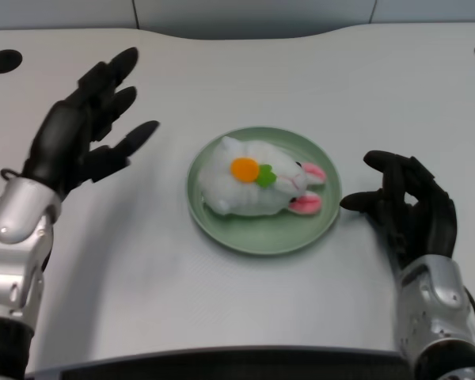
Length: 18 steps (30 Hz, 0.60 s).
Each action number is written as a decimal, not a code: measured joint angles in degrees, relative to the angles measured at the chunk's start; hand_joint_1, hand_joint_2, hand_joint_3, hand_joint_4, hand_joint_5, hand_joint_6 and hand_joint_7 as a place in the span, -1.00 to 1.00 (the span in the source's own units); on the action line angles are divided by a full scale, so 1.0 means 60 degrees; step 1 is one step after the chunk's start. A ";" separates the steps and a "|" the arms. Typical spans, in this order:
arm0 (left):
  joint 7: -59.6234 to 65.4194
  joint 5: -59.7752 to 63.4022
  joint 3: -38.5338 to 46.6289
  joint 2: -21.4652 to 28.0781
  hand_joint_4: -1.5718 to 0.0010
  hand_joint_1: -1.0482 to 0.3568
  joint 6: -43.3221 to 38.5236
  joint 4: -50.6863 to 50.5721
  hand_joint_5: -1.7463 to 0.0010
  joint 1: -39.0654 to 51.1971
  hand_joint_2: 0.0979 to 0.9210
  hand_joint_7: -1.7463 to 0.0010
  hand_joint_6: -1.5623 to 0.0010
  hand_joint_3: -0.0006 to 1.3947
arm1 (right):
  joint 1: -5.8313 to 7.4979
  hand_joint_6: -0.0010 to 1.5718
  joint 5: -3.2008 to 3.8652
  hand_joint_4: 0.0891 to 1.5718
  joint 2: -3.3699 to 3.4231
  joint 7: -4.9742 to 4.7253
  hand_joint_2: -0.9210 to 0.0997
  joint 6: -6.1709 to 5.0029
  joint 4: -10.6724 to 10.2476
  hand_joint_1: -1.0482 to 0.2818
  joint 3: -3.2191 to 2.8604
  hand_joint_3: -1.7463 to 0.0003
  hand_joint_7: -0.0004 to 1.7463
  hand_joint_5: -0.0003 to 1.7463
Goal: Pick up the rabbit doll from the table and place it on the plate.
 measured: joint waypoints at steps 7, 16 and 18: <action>-0.0563 -0.1834 0.0917 -0.0219 0.97 -0.36 0.2557 -0.1231 0.13 0.0950 1.00 0.97 0.64 -0.52 | -0.0003 -0.13 -0.0103 -0.01 -0.0031 -0.0148 -1.00 0.0038 0.0007 -0.06 0.0097 0.52 0.17 0.52; -0.0463 -0.3007 0.1744 -0.0916 0.97 -0.28 0.3645 -0.1892 -0.24 0.2022 1.00 0.96 0.57 -0.34 | -0.0002 -0.14 -0.0154 -0.03 -0.0032 -0.0289 -1.00 0.0040 -0.0041 -0.04 0.0216 0.51 0.19 0.53; -0.0369 -0.3462 0.2014 -0.1157 0.97 -0.29 0.3918 -0.1977 -0.34 0.2236 1.00 0.95 0.53 -0.31 | -0.0002 -0.15 -0.0166 -0.03 -0.0037 -0.0287 -1.00 0.0039 -0.0041 -0.04 0.0234 0.51 0.19 0.53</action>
